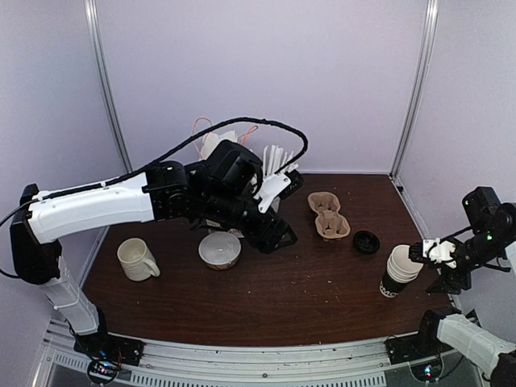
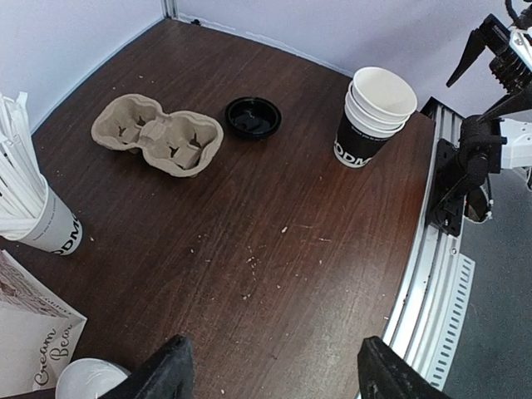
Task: Pack the takeout coffee
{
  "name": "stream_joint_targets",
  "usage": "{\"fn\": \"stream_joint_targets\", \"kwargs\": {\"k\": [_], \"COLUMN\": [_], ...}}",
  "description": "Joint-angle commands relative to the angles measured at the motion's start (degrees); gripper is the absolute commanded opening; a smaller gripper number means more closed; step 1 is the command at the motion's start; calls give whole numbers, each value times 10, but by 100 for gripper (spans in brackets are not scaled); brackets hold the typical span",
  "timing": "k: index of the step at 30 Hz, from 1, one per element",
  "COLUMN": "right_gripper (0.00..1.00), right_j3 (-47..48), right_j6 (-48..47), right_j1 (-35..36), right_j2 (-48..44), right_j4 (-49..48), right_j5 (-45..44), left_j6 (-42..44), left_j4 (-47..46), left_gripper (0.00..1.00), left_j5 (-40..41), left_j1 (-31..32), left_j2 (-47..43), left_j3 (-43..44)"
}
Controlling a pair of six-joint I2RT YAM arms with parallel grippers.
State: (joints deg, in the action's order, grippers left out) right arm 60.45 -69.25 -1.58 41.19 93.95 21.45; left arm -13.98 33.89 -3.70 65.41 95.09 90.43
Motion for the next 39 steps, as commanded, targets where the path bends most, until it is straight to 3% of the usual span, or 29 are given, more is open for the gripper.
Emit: {"fn": "stream_joint_targets", "kwargs": {"k": [1,7,12,19,22,35,39], "right_gripper": [59,55,43,36,31,23,16], "right_j3": [-12,-7,-4,-26,-30,-34,-32], "right_j6": [-7,20,63,136,149,167,168], "right_j1": [8,16,74,157,162,164,164], "right_j2": [7,53,117,148,165,190,187], "right_j4": [28,-29,-66,-137,-155,-176,-174], "right_j5": [-23,-31,-26,-89,-105,-106,-105], "left_j6": [-4,-4,-8,-16,-17,-23,-24], "left_j4": [-36,-44,-46,-50,-52,-64,-66], "left_gripper": [71,71,71,71,71,71,71], "left_j5": [-9,-13,-8,9,14,12,12], "left_j1": [5,7,13,22,25,29,29], "left_j2": [16,23,25,16,16,19,23], "left_j3": [20,19,15,-1,-3,-15,-18]}}
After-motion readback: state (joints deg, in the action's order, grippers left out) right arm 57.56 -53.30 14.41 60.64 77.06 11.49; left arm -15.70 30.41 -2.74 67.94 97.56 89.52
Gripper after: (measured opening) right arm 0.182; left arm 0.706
